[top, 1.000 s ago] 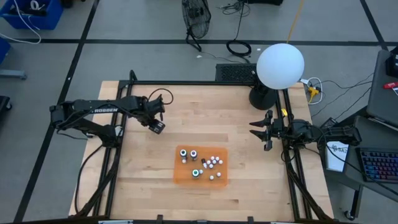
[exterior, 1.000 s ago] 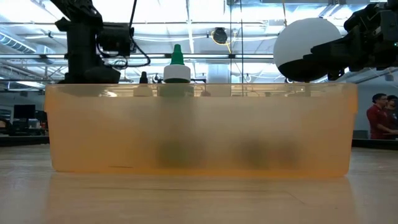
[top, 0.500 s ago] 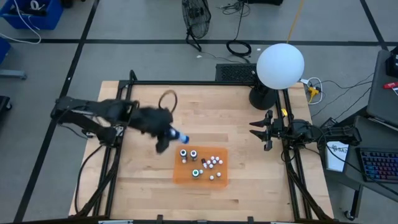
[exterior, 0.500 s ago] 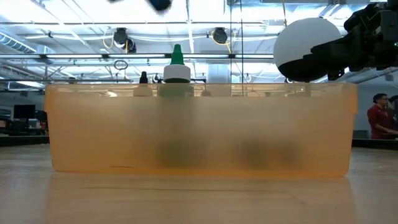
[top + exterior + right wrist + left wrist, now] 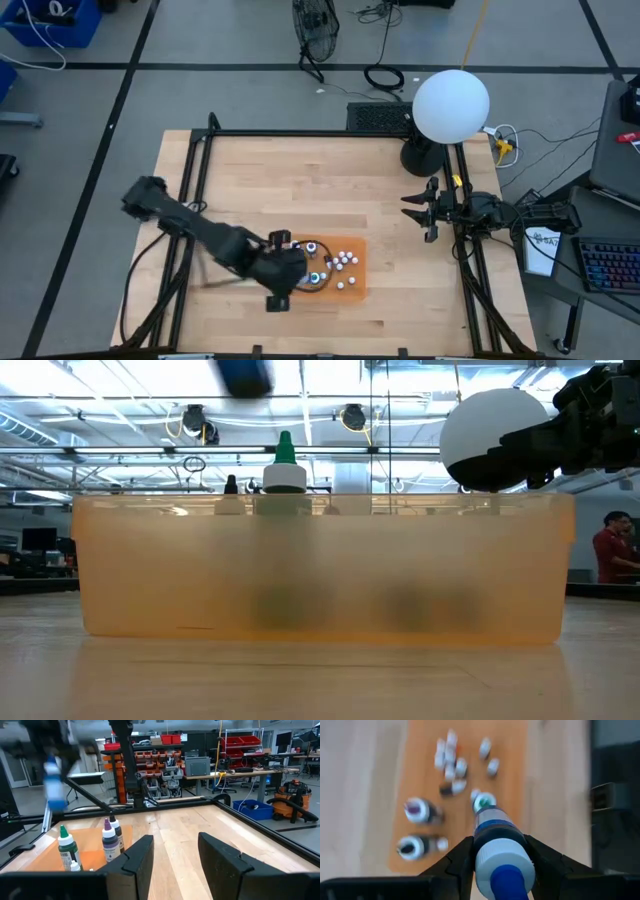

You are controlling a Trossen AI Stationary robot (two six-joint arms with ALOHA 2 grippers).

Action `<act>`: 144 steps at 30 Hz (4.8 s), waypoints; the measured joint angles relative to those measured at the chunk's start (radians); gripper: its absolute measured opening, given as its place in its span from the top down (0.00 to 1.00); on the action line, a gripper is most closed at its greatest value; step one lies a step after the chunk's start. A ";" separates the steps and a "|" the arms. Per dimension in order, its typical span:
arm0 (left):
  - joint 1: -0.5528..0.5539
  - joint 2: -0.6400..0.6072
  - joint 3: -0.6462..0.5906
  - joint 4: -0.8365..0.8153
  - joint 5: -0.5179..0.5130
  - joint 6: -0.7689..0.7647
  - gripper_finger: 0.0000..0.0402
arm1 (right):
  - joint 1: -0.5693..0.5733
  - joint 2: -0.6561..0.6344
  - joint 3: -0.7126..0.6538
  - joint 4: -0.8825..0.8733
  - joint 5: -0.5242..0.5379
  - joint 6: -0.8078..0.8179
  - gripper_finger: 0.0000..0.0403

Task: Pick & Place food coloring
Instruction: Put the large blue food coloring bottle into the orange bin, then return to Home Position

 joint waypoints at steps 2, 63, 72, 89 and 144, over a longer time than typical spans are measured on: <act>0.019 0.054 0.000 -0.026 0.050 -0.064 0.64 | 0.000 0.000 0.000 0.001 0.000 0.000 0.65; 0.344 -0.935 -0.415 0.834 0.564 0.803 0.07 | 0.000 0.000 0.000 -0.001 0.000 0.000 0.65; 0.418 -0.955 -0.885 1.263 0.405 0.649 0.06 | 0.000 0.000 0.000 -0.001 0.000 0.000 0.65; 0.741 -1.427 -1.404 1.547 0.514 0.361 0.08 | 0.000 0.000 0.000 -0.001 0.000 0.000 0.65; 0.733 -1.707 -1.681 1.050 0.265 0.381 0.06 | 0.000 0.000 0.000 -0.001 0.000 0.000 0.65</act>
